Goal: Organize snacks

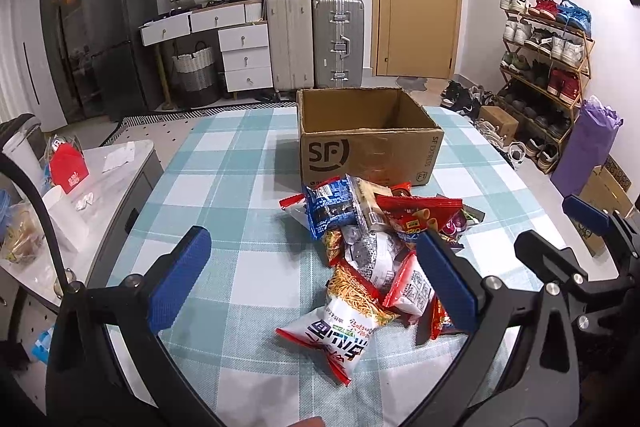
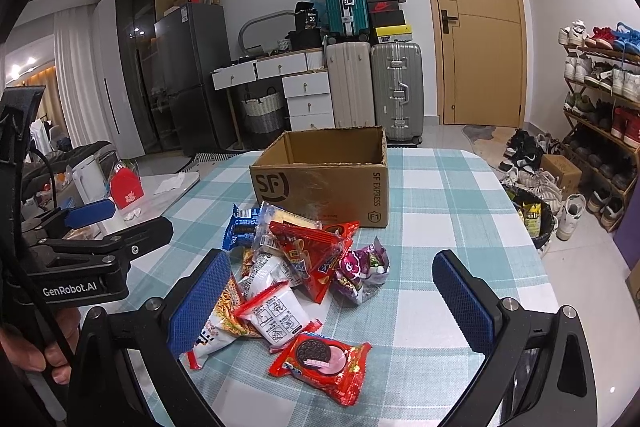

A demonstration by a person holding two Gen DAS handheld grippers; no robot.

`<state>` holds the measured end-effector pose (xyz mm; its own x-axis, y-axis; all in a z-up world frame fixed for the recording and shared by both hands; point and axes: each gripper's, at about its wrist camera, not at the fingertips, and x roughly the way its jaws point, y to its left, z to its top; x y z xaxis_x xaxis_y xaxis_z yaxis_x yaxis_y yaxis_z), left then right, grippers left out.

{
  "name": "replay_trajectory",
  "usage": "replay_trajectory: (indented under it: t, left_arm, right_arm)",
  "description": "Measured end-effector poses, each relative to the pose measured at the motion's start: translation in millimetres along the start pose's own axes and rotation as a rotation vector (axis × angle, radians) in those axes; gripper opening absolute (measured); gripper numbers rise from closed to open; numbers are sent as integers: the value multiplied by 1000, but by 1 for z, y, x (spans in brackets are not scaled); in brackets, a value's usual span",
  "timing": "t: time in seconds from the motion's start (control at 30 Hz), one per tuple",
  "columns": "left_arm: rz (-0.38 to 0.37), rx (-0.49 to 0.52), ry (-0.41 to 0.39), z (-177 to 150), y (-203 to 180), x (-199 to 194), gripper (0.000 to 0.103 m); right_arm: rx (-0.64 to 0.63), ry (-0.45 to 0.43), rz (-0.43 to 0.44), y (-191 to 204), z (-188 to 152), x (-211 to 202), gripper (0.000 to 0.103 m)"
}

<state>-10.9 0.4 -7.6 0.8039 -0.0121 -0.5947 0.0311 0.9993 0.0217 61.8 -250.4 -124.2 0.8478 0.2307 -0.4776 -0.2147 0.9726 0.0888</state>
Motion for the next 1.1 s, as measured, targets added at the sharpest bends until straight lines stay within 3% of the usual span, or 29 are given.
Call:
replay_trajectory:
  t: [1.1]
  left_arm:
    - [-2,-1,17,-4,1,-2,102]
  right_arm:
    - [-4,-8,1,2,1,-6,103]
